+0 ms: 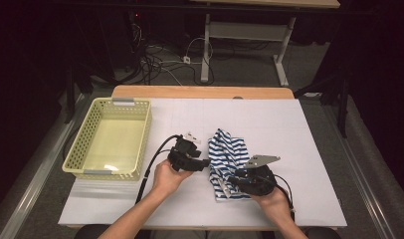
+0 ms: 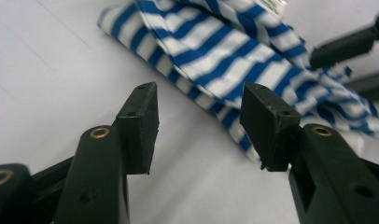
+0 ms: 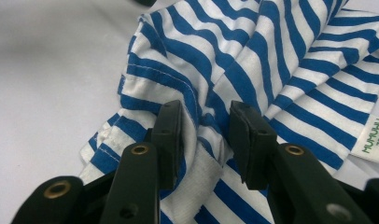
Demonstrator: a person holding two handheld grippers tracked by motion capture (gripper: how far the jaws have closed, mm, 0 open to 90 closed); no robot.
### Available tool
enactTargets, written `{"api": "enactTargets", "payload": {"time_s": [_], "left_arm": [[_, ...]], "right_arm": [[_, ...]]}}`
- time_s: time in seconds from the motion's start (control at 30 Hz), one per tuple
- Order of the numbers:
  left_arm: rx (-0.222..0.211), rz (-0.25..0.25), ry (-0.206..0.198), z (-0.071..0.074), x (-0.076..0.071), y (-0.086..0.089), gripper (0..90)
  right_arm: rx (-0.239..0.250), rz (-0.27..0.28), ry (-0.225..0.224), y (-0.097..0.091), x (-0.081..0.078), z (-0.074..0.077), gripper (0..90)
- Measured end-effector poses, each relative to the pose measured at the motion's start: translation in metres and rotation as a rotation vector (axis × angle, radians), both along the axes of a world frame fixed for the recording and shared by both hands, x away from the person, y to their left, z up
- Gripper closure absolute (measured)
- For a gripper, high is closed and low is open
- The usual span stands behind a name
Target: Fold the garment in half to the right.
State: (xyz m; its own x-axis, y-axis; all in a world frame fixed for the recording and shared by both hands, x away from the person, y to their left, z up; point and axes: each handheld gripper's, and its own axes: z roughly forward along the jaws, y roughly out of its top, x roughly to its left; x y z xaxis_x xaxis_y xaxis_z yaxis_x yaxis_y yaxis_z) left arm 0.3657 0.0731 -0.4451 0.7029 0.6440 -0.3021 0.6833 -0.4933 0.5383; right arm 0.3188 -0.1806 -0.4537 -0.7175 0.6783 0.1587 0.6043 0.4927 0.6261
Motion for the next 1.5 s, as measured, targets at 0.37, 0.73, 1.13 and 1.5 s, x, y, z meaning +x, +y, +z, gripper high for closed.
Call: {"api": "enactTargets", "payload": {"time_s": [0.37, 0.73, 1.13, 1.5], "left_arm": [[0.032, -0.058, 0.013, -0.016, -0.021, -0.01, 45.7], [0.04, -0.085, 0.022, -0.028, -0.023, -0.023, 61.6], [0.008, -0.094, 0.047, -0.022, -0.023, -0.018, 85.1], [0.049, -0.078, 0.034, -0.011, -0.032, 0.004, 85.1]], "right_arm": [[0.056, -0.003, -0.022, -0.014, -0.004, 0.021, 61.4], [-0.027, -0.135, 0.024, -0.057, 0.014, -0.002, 65.1], [-0.079, -0.107, 0.08, -0.046, 0.019, -0.018, 75.8], [-0.074, -0.061, 0.078, -0.026, 0.016, -0.018, 76.4]]}}
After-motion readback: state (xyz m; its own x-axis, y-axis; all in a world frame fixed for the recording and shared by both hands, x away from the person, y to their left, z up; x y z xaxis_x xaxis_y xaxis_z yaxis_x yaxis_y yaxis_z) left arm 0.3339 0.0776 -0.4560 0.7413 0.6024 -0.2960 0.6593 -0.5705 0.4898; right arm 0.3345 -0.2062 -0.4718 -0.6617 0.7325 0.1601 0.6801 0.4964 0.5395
